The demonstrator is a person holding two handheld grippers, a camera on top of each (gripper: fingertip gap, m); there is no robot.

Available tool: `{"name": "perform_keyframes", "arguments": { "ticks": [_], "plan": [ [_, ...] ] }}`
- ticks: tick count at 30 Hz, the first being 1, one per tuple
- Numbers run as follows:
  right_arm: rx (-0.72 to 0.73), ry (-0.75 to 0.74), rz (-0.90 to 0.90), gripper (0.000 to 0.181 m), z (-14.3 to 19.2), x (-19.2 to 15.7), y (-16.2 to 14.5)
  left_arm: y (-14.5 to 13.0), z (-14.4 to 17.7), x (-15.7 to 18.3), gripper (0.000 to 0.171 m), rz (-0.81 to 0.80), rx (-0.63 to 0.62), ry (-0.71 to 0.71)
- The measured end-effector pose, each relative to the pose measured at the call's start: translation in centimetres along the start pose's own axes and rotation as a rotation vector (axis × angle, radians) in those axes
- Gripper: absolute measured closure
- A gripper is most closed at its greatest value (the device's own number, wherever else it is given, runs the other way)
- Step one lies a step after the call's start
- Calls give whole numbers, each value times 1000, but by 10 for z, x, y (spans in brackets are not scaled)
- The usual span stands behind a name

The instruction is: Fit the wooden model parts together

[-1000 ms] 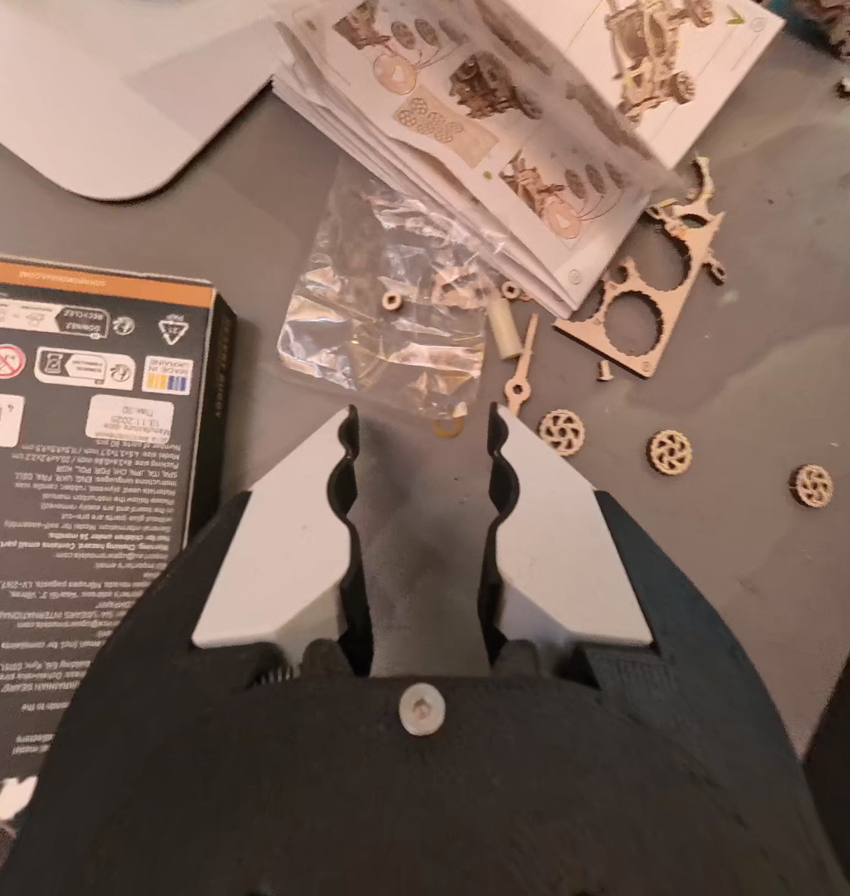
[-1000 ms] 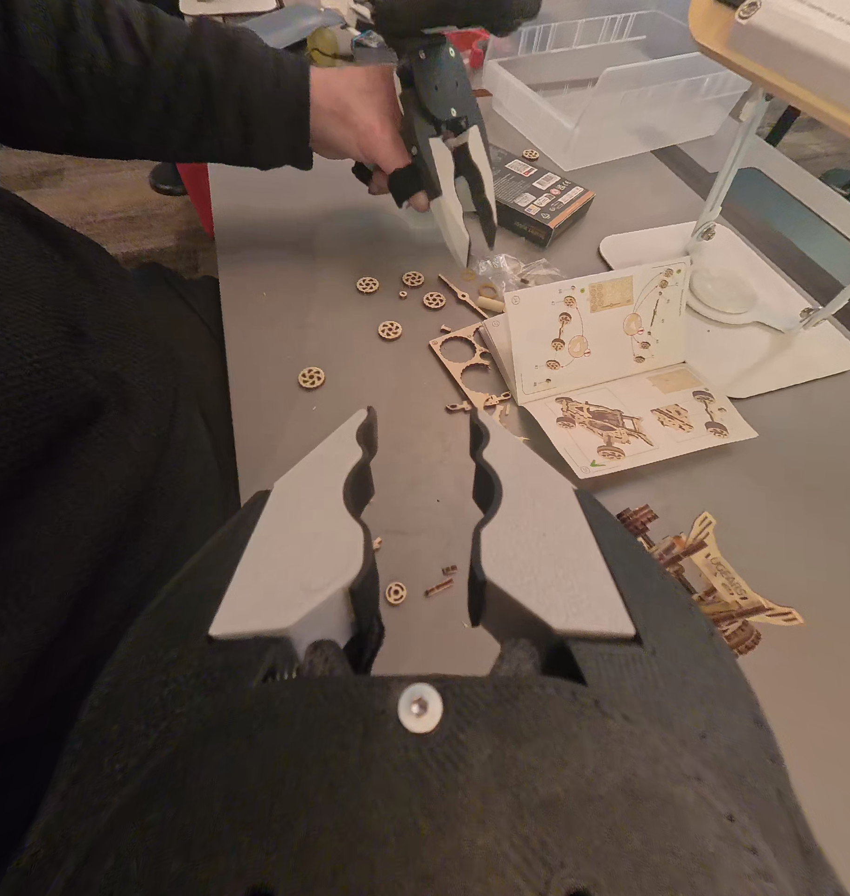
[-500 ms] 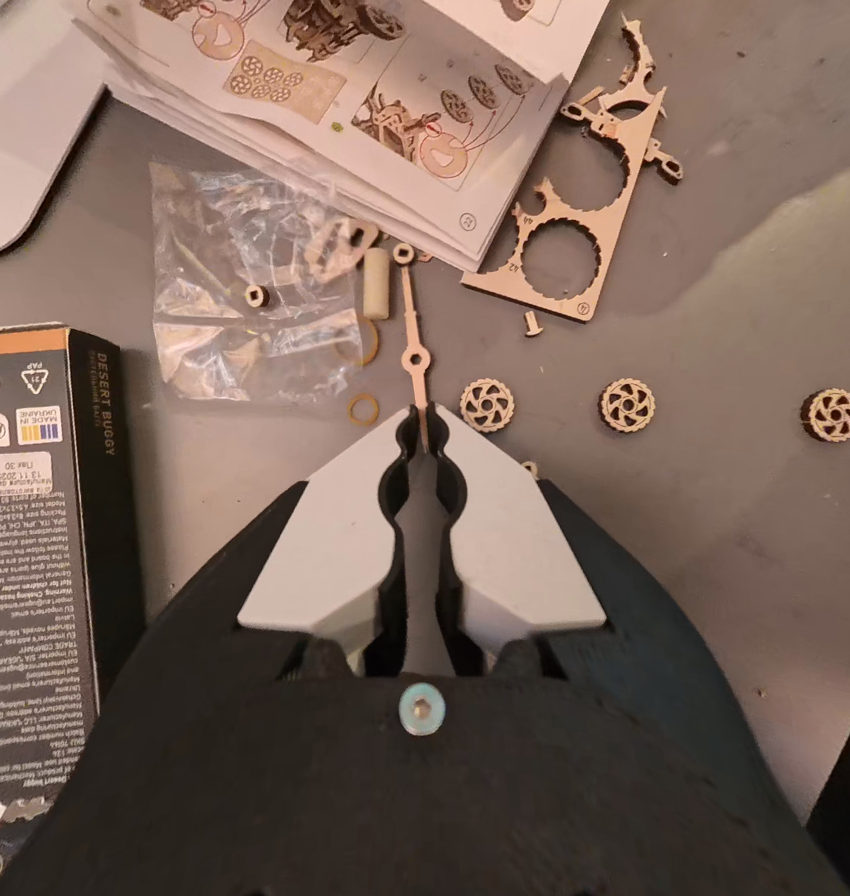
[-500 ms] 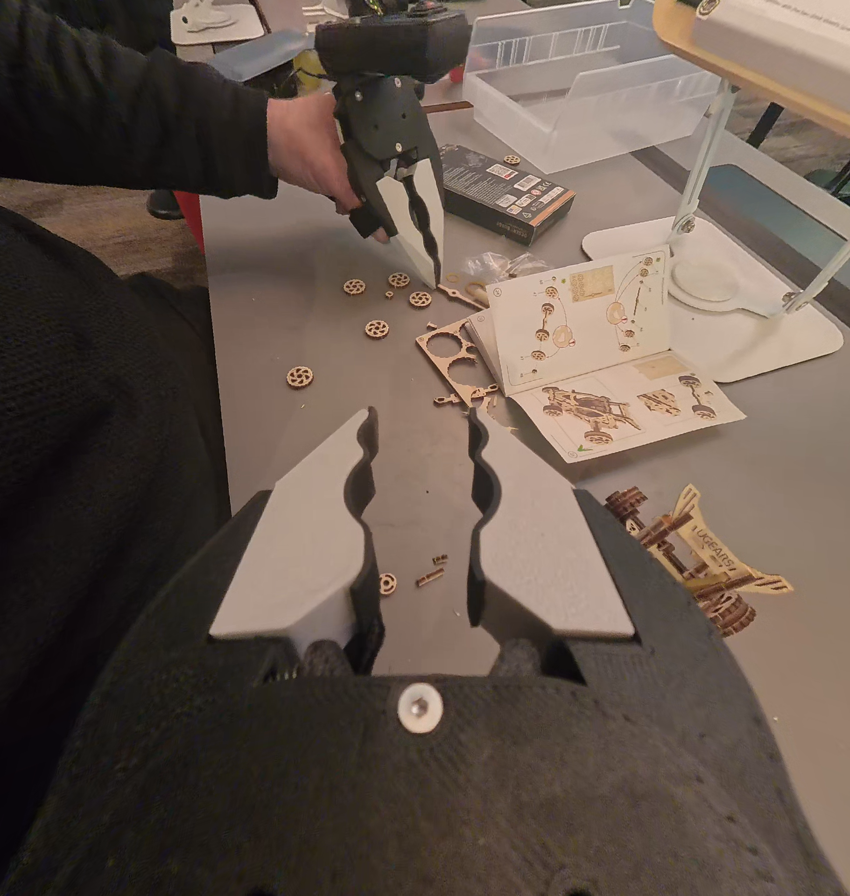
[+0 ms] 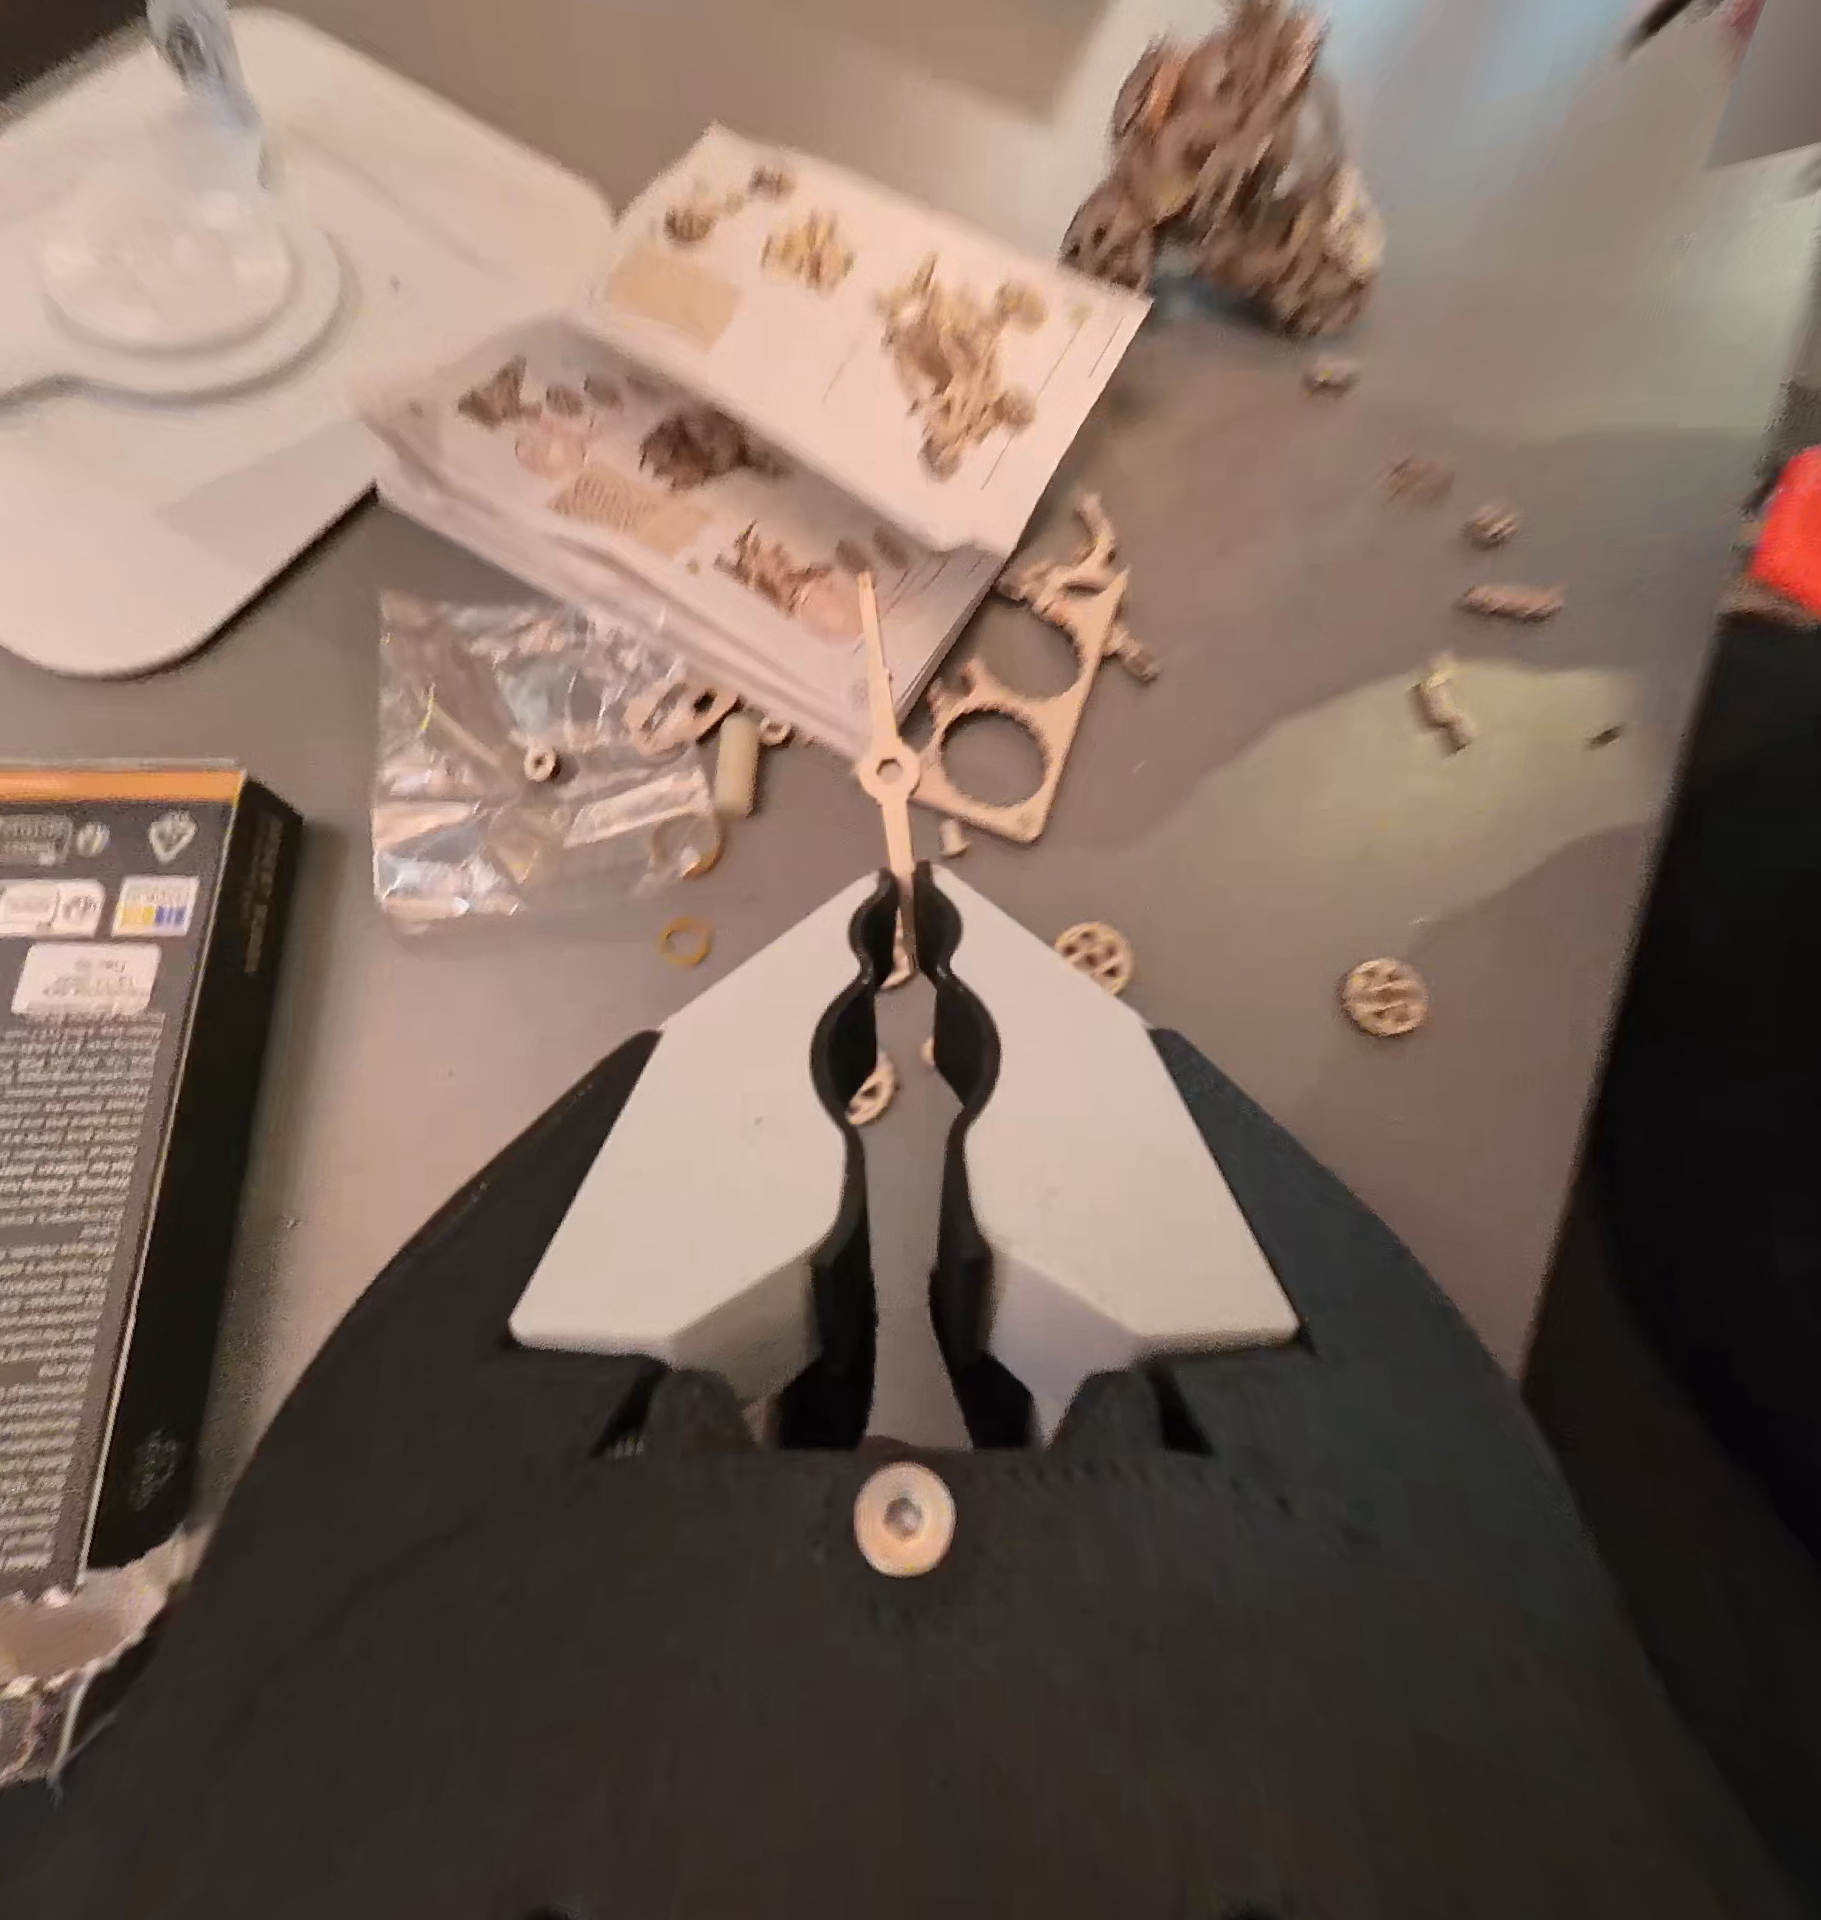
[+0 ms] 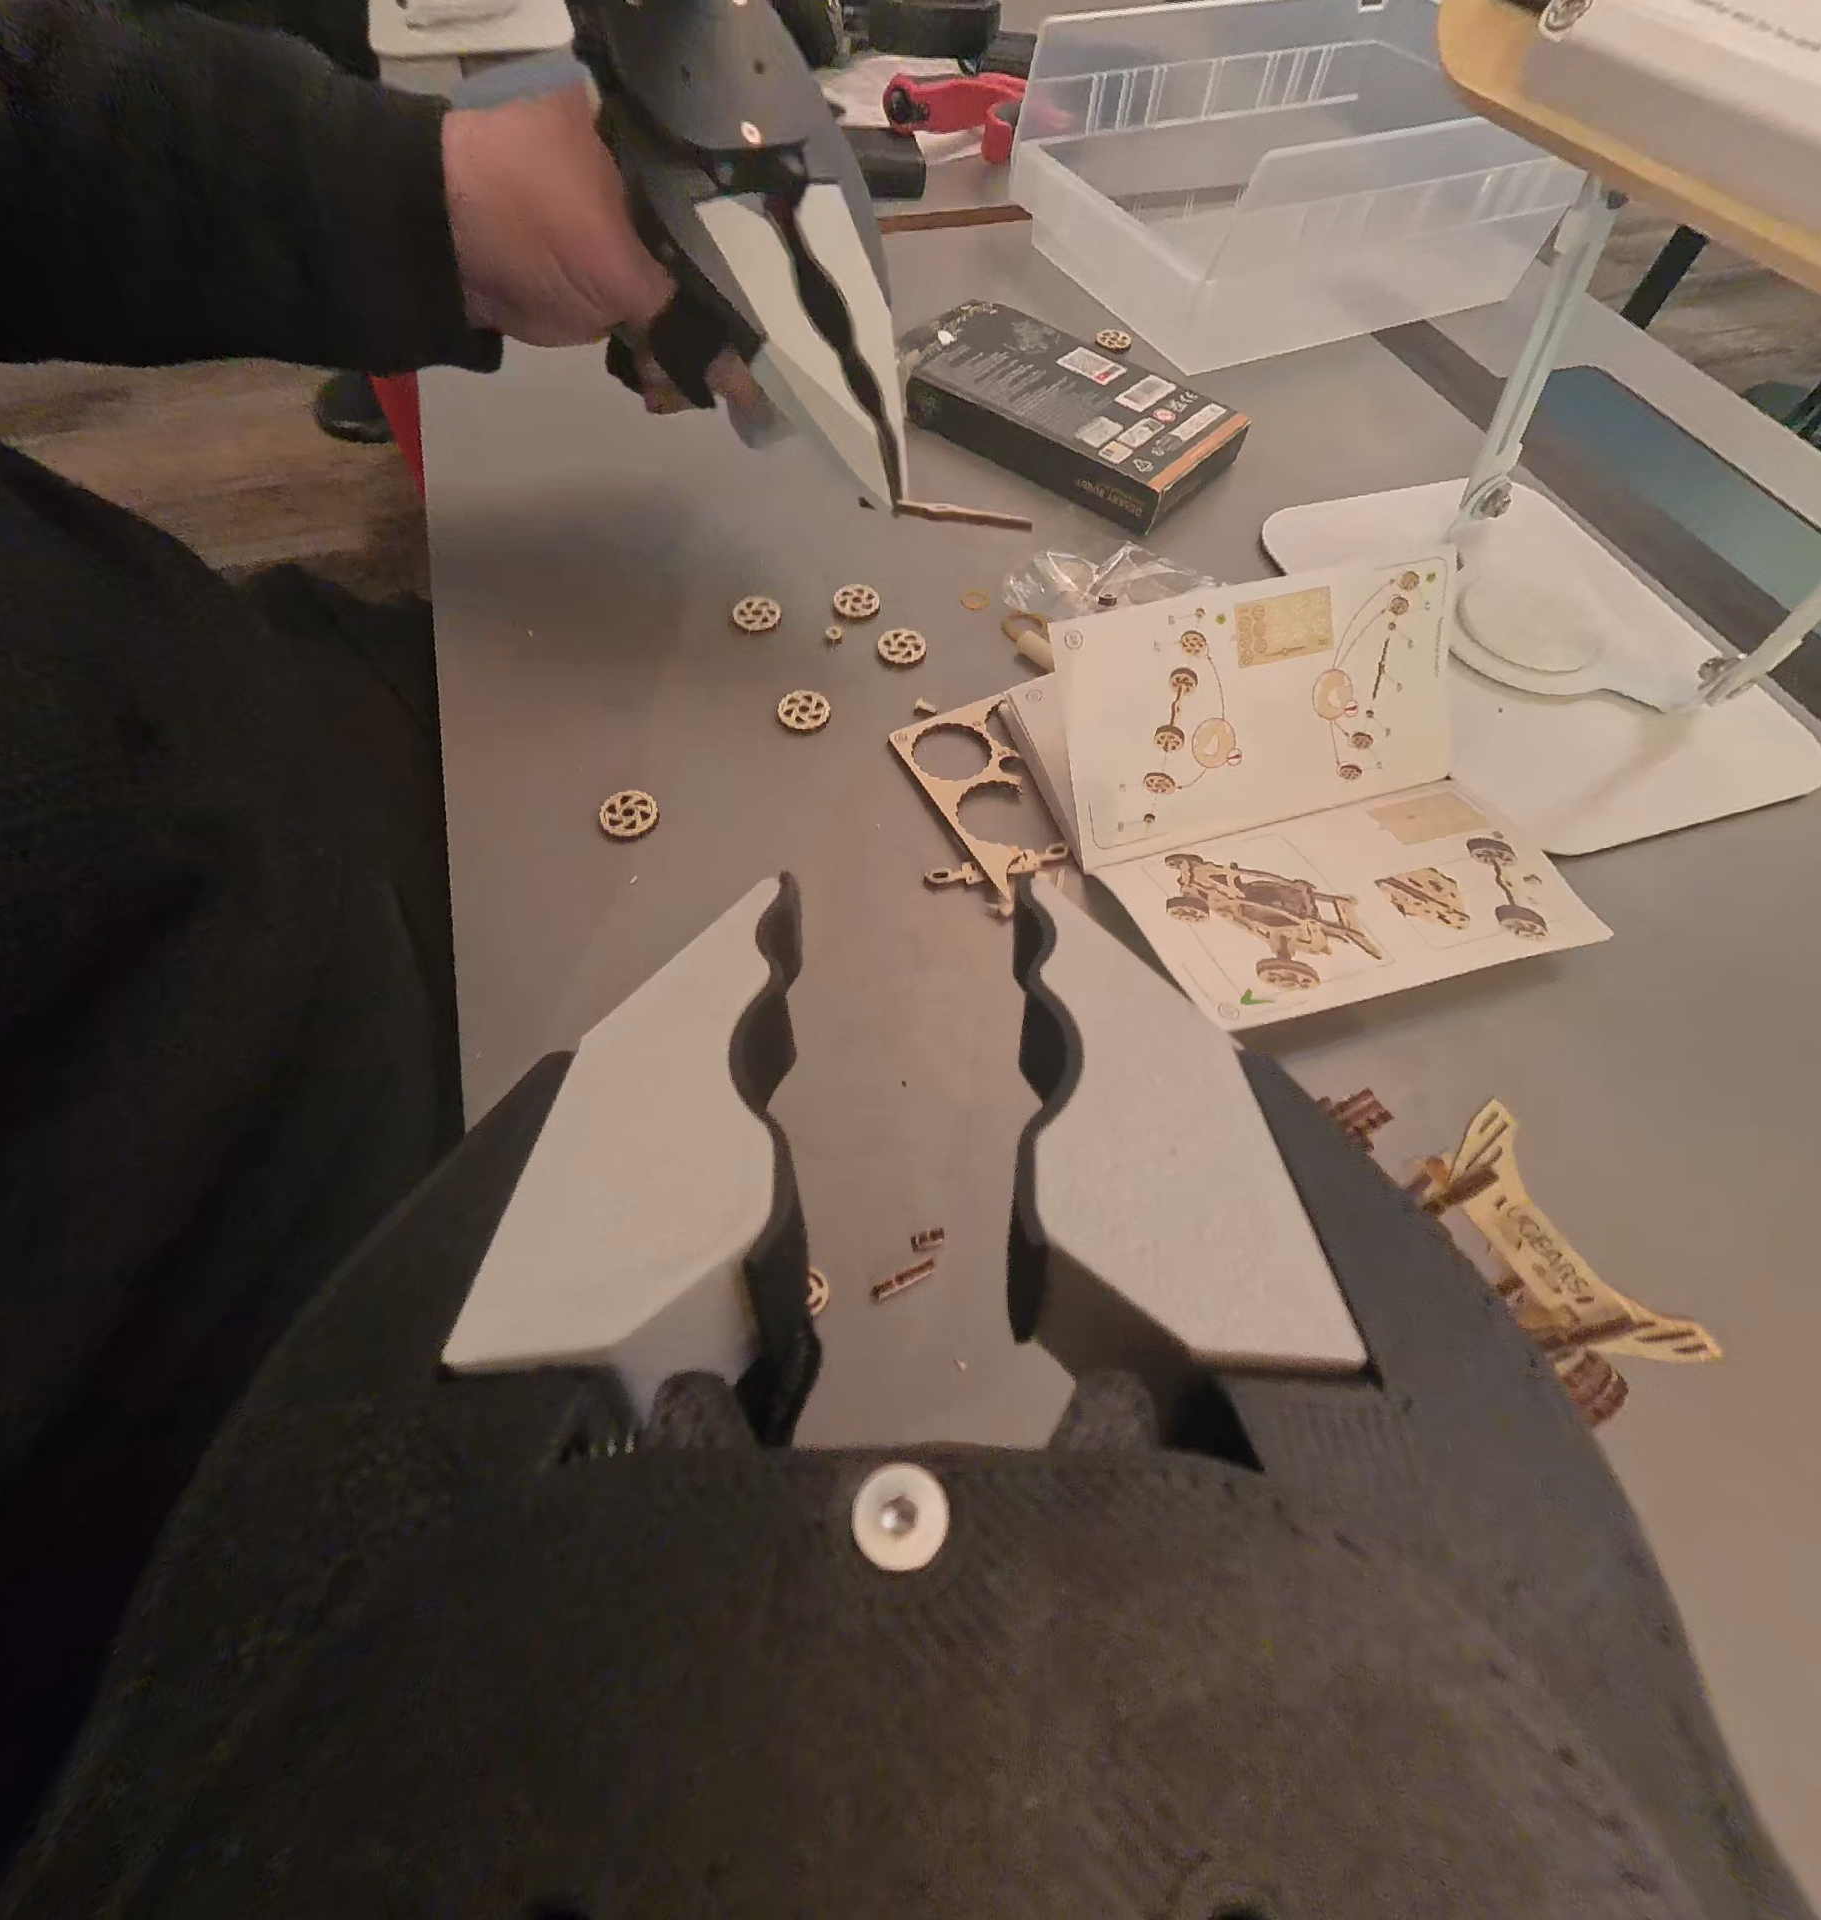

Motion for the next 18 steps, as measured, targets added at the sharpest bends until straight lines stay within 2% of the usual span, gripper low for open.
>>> {"name": "perform_keyframes", "arguments": {
  "ticks": [2, 5, 8, 11, 14, 18],
  "plan": [
    [21, 25, -20, 144, -4, 1, 5, 16, 10, 18, 171, -24, 70, -32],
    [79, 85, -60, 145, -10, 3, 15, 29, 14, 49, 171, -75, 81, -93],
    [98, 94, -26, 144, -17, 7, 20, 47, 11, 74, 171, -55, 120, -195],
    [103, 77, 70, 141, -24, 8, 24, 56, 0, 95, 171, -41, 91, -294],
    [72, 16, 241, 141, -30, 8, 25, 62, -14, 111, 171, -46, 42, -363],
    [40, -59, 444, 143, -36, 4, 27, 67, -29, 122, 171, -12, -11, -450]
  ]
}}
Point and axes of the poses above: each gripper's, where its closed fingertips meet, z back along the fingers, y out of its top, x = y × z across the jaws, the point moved 1 cm from there along z, back along the fingers, and after that the axes turned 3 degrees about y, right-handed, at the moved point
